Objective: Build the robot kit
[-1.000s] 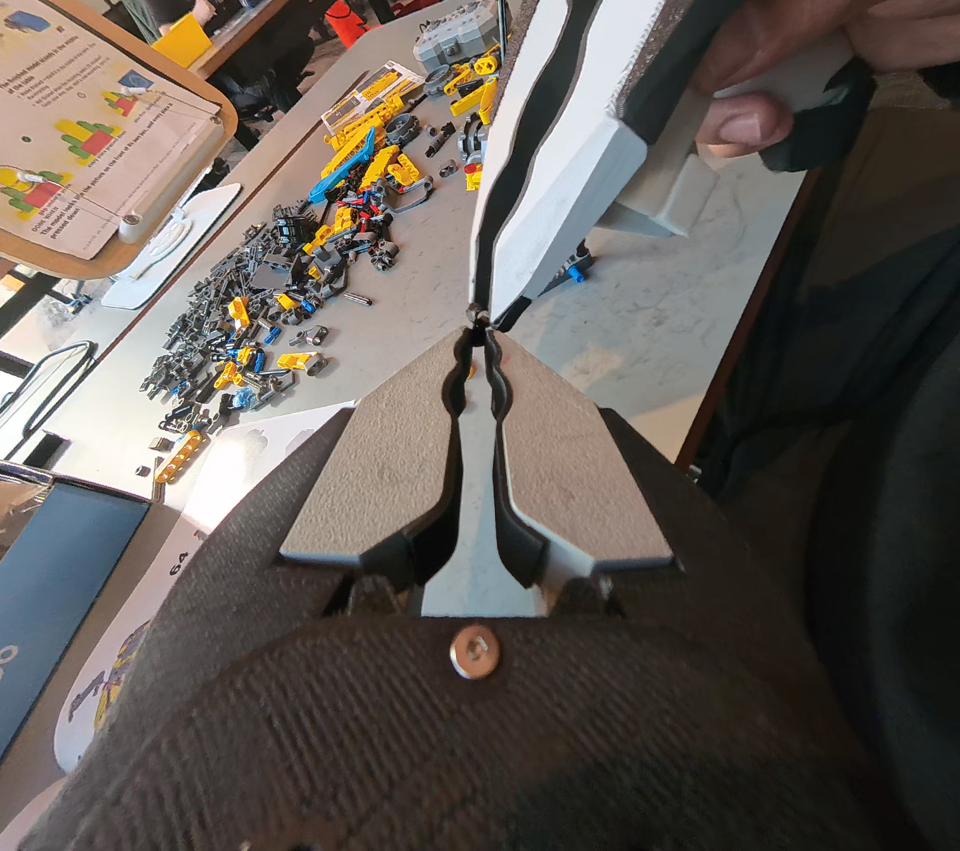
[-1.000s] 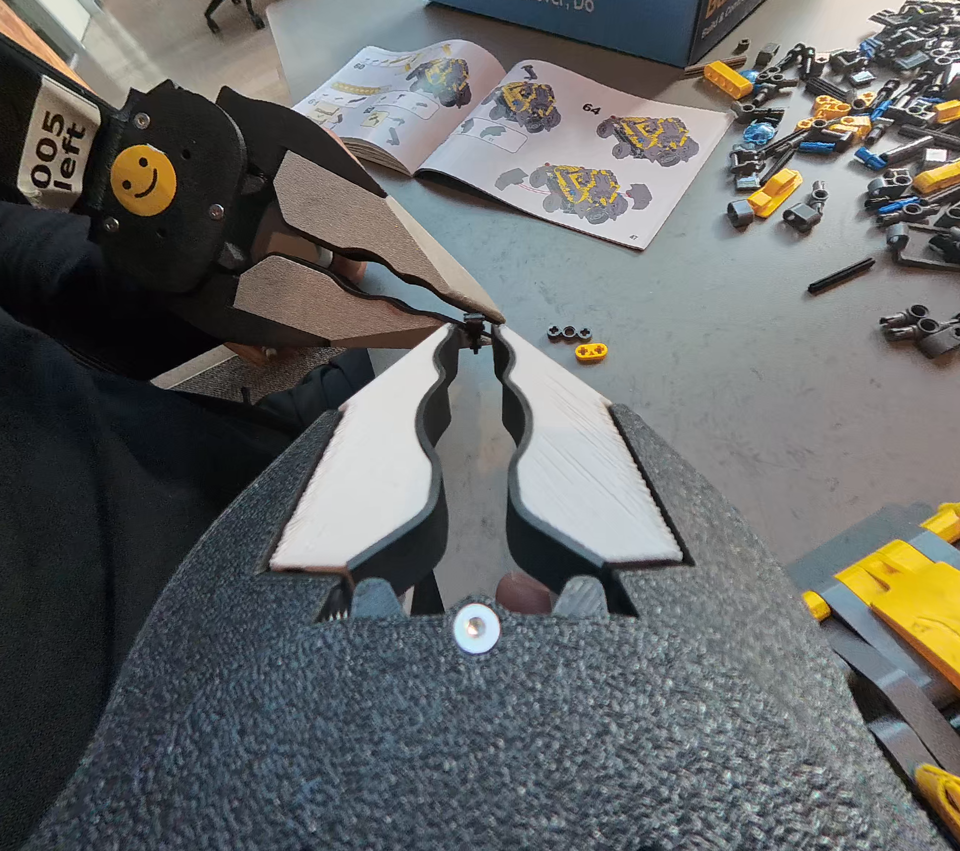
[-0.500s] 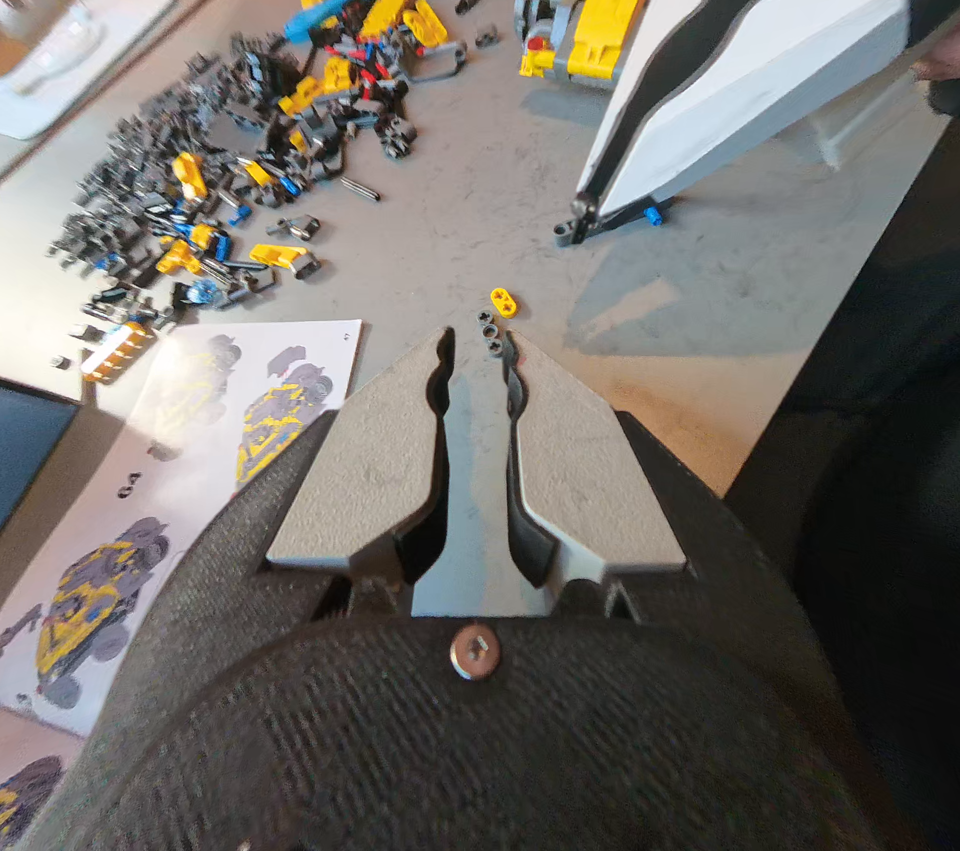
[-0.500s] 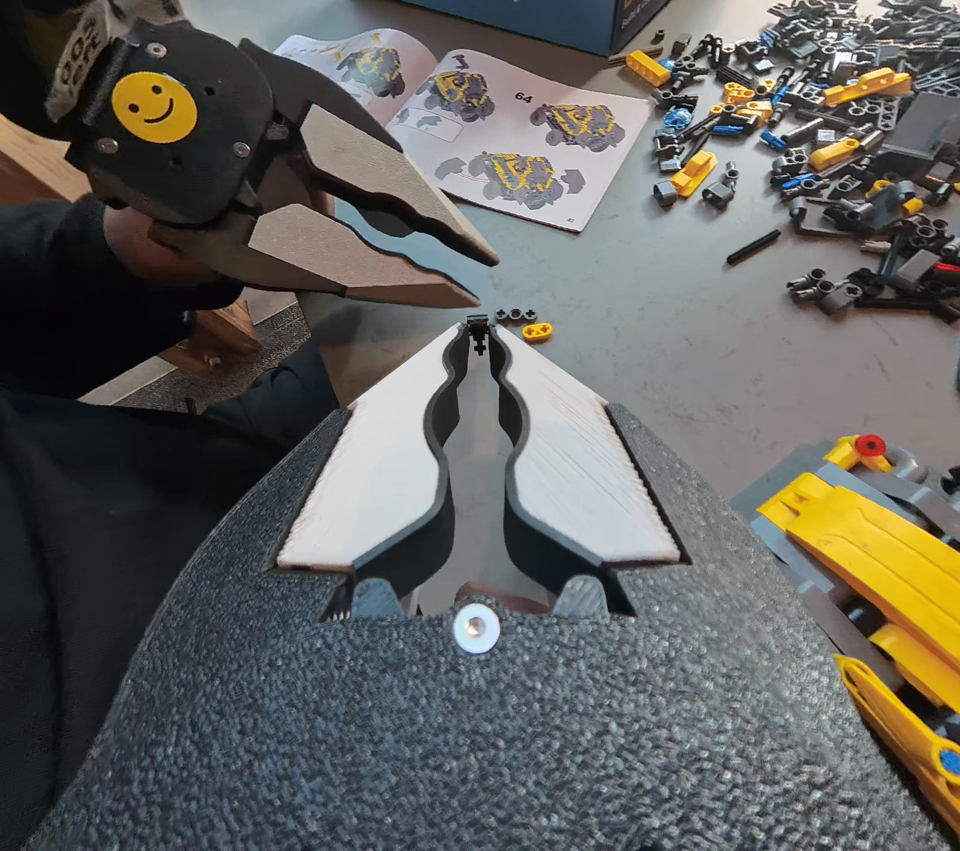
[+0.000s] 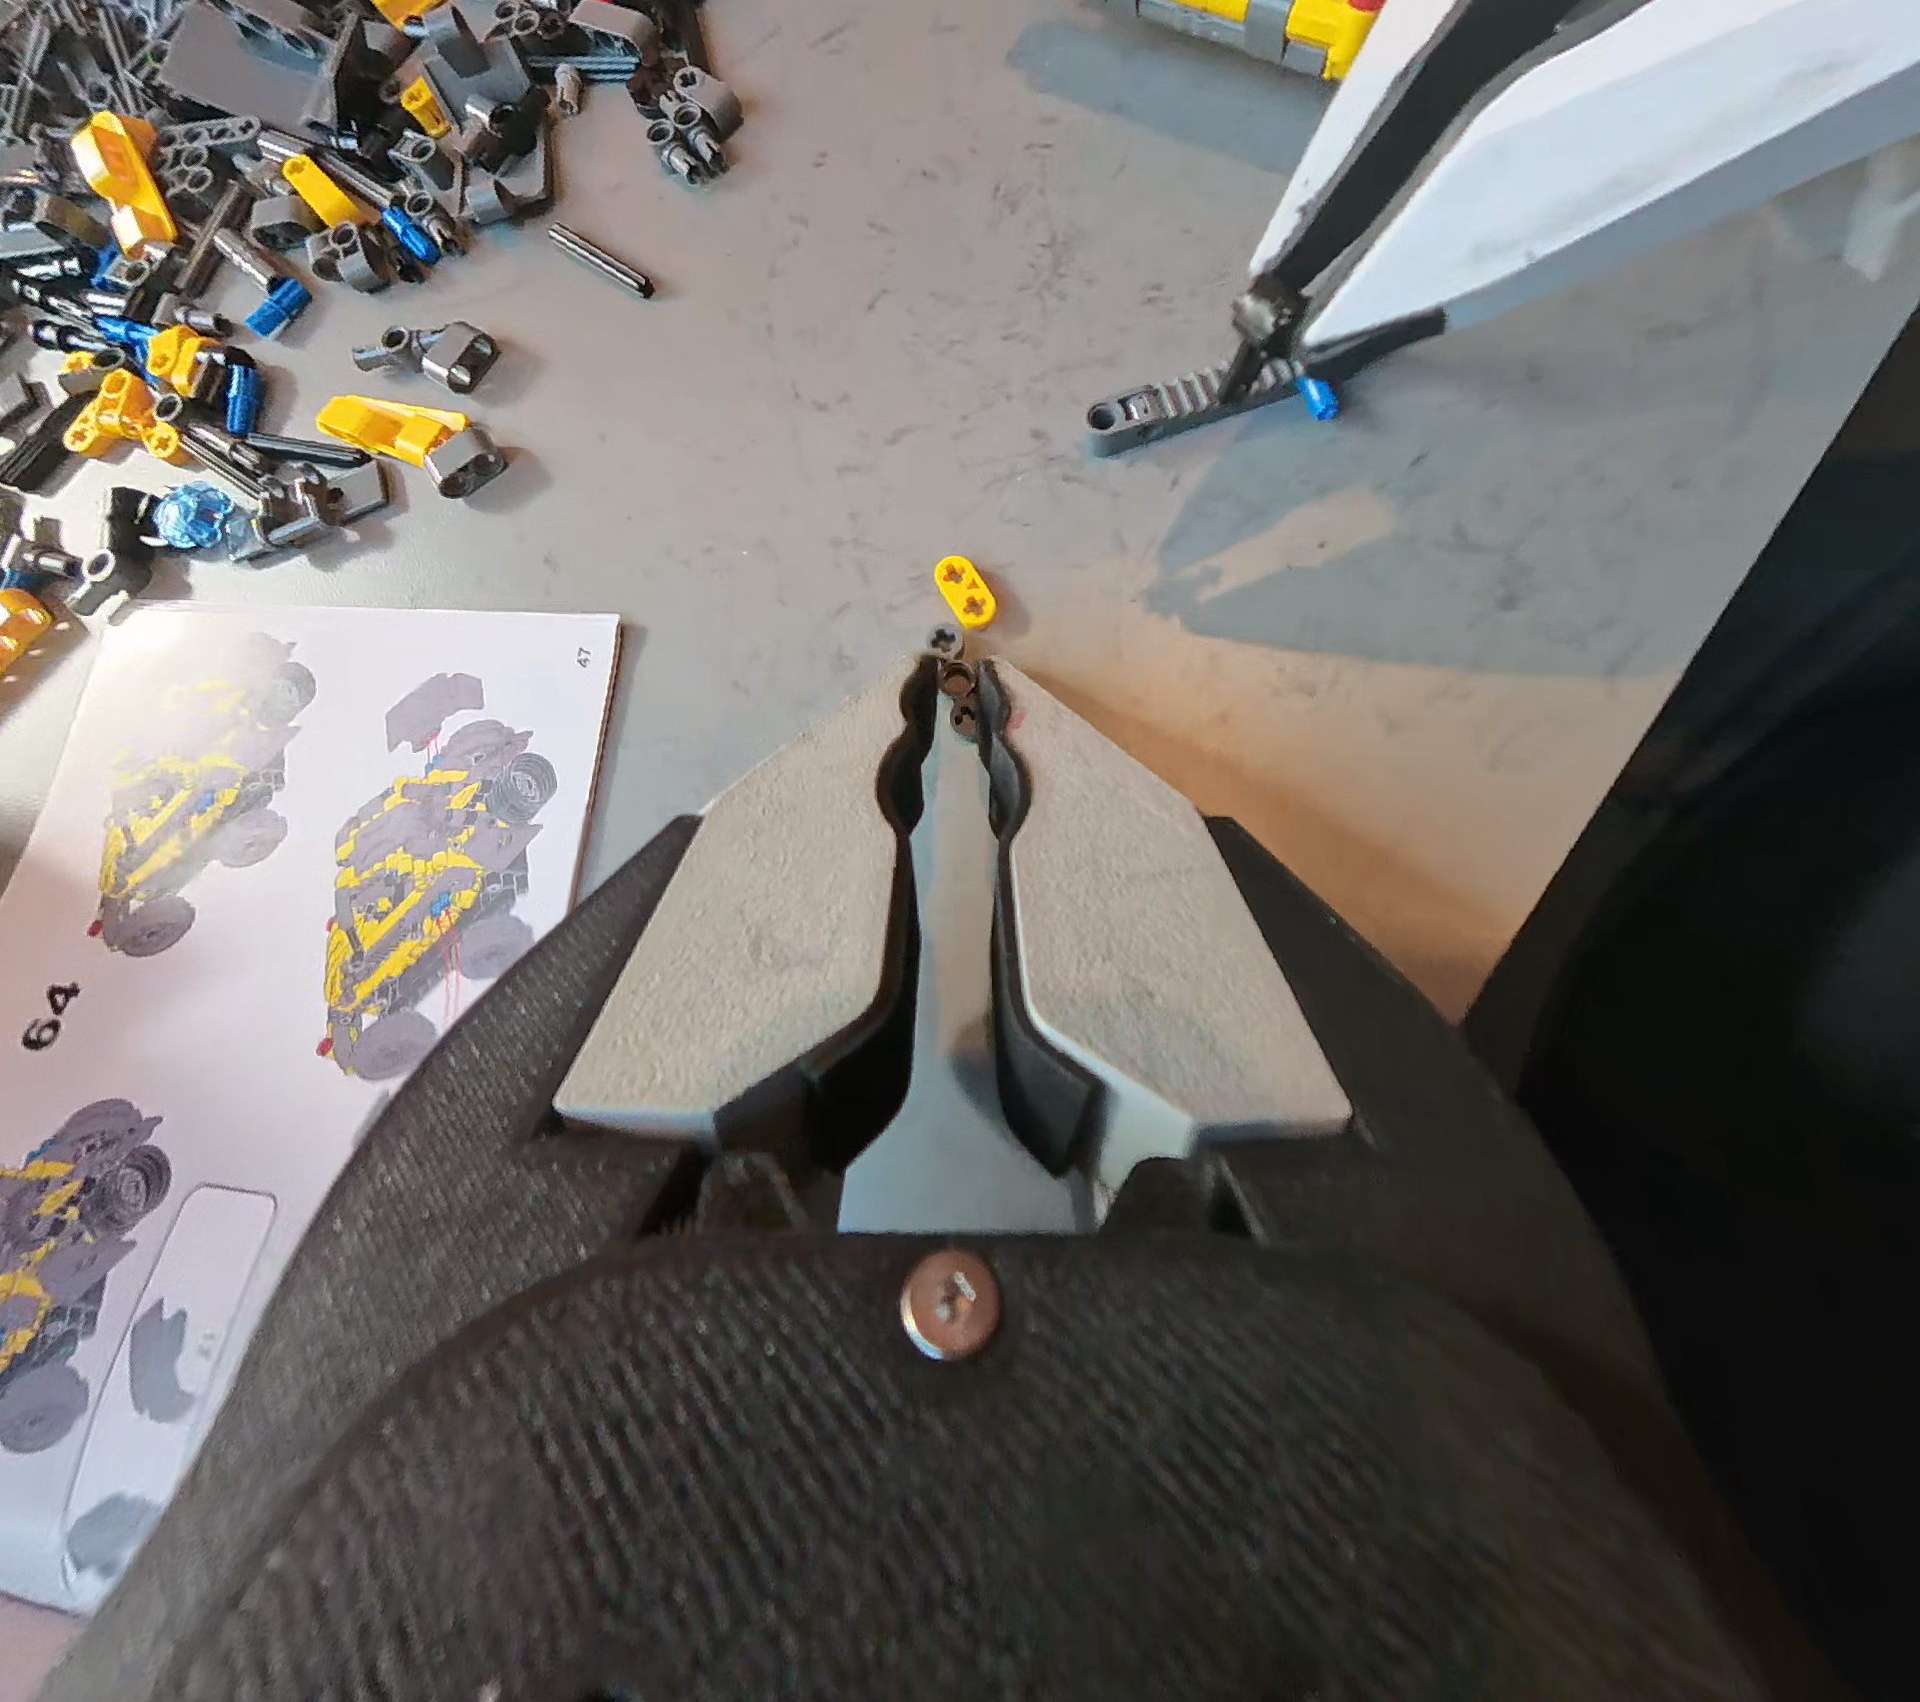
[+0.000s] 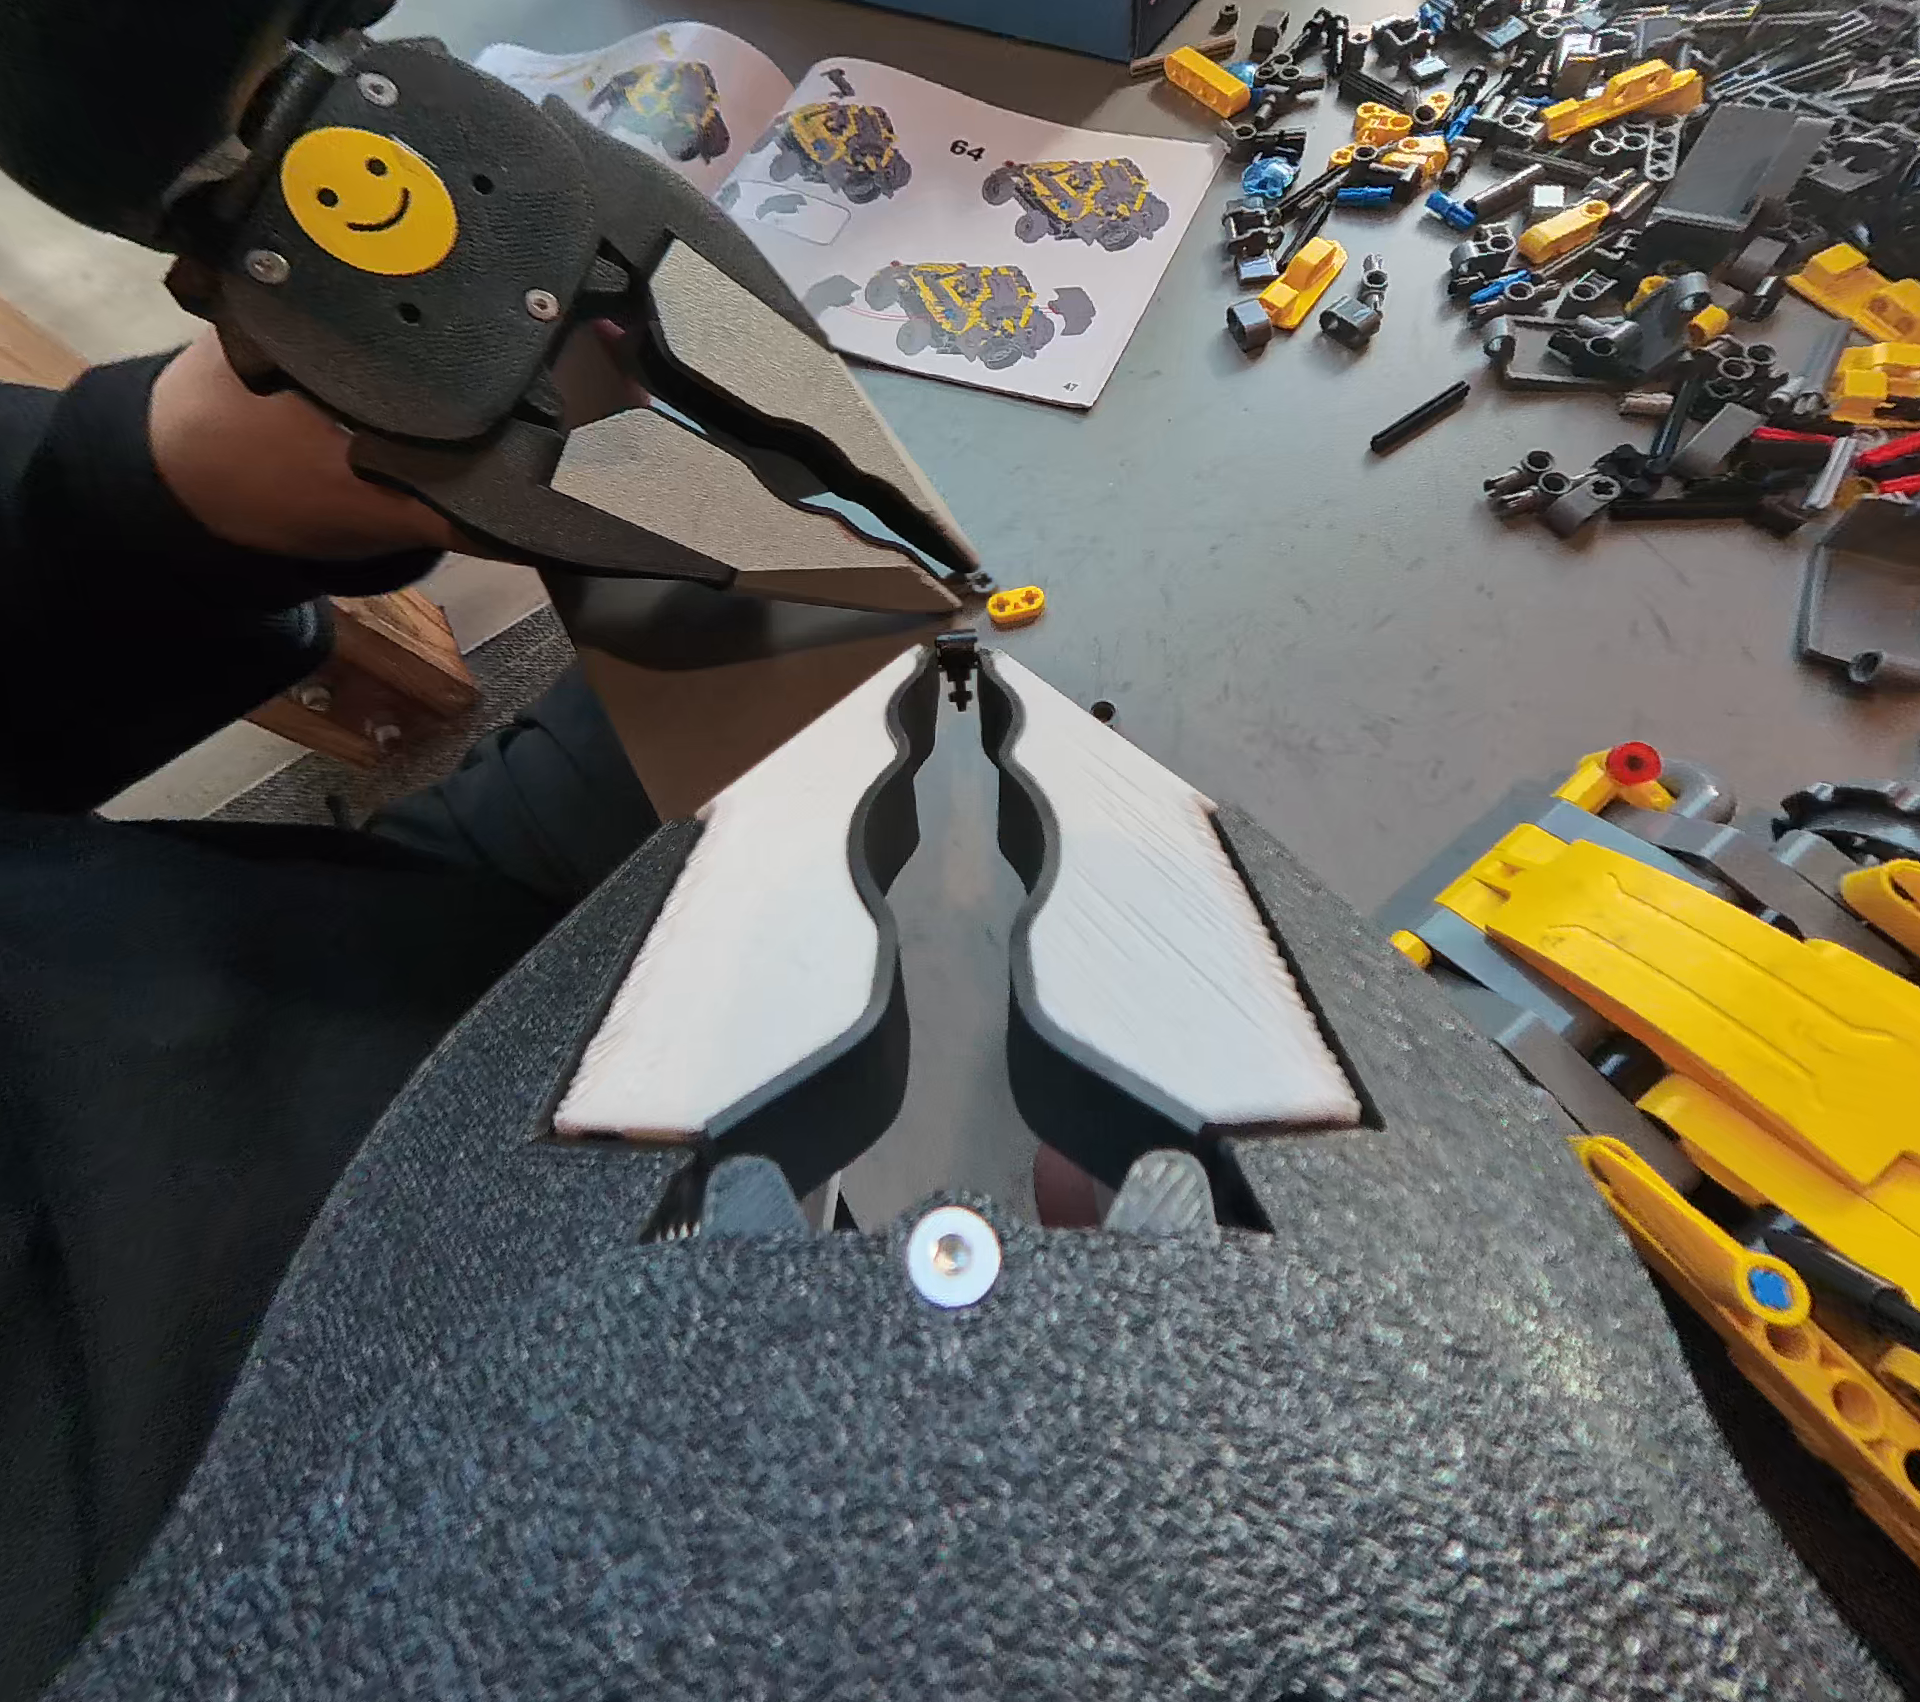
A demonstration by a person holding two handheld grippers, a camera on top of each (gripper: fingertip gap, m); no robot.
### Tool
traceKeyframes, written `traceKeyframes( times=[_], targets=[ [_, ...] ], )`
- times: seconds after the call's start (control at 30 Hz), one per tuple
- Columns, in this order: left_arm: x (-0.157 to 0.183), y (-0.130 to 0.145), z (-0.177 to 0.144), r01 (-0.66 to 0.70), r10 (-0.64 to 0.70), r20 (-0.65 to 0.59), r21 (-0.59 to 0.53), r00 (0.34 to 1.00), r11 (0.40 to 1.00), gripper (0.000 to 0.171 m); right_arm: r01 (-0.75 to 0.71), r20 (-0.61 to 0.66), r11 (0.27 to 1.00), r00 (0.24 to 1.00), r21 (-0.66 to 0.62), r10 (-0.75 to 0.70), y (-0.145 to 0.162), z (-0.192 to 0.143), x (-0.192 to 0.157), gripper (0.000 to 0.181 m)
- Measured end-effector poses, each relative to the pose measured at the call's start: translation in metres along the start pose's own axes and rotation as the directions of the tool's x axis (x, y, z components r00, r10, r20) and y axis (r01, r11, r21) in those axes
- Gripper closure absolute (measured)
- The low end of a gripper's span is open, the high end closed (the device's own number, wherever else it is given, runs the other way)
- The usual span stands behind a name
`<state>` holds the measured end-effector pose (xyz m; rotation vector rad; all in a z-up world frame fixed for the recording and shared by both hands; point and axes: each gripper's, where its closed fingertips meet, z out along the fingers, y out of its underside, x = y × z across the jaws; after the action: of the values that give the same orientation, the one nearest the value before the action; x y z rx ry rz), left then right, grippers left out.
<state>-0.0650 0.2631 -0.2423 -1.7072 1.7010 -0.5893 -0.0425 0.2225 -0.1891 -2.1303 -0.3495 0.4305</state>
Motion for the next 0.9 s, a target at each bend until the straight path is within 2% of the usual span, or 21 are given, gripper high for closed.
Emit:
traceKeyframes(
  times=[0.13, 0.27, 0.43, 0.63, 0.9],
  targets=[
    [0.020, 0.005, -0.009, 0.053, -0.053, -0.049, 0.016, 0.997, 0.998, 0.166, 0.060, -0.010, 0.998, 0.998, -0.033, -0.060, 0.004, 0.000, -0.005, 0.174],
    [0.039, 0.002, -0.010, 0.090, -0.086, -0.080, 0.054, 0.993, 0.994, 0.166, 0.032, 0.052, 0.997, 0.998, -0.070, -0.028, 0.009, 0.008, -0.019, 0.174],
    [0.039, 0.006, -0.015, 0.054, -0.052, -0.058, 0.025, 0.997, 0.998, 0.154, 0.031, 0.004, 0.993, 1.000, -0.112, -0.031, 0.015, 0.015, -0.014, 0.174],
    [0.051, 0.007, -0.017, 0.085, -0.079, -0.115, 0.055, 0.990, 0.995, 0.157, 0.027, 0.021, 0.992, 0.999, -0.122, -0.024, 0.017, 0.017, -0.018, 0.174],
    [0.053, 0.006, -0.017, 0.063, -0.054, -0.115, 0.078, 0.992, 0.995, 0.156, 0.035, 0.043, 0.986, 0.999, -0.163, -0.028, 0.022, 0.021, -0.020, 0.174]
  ],
)
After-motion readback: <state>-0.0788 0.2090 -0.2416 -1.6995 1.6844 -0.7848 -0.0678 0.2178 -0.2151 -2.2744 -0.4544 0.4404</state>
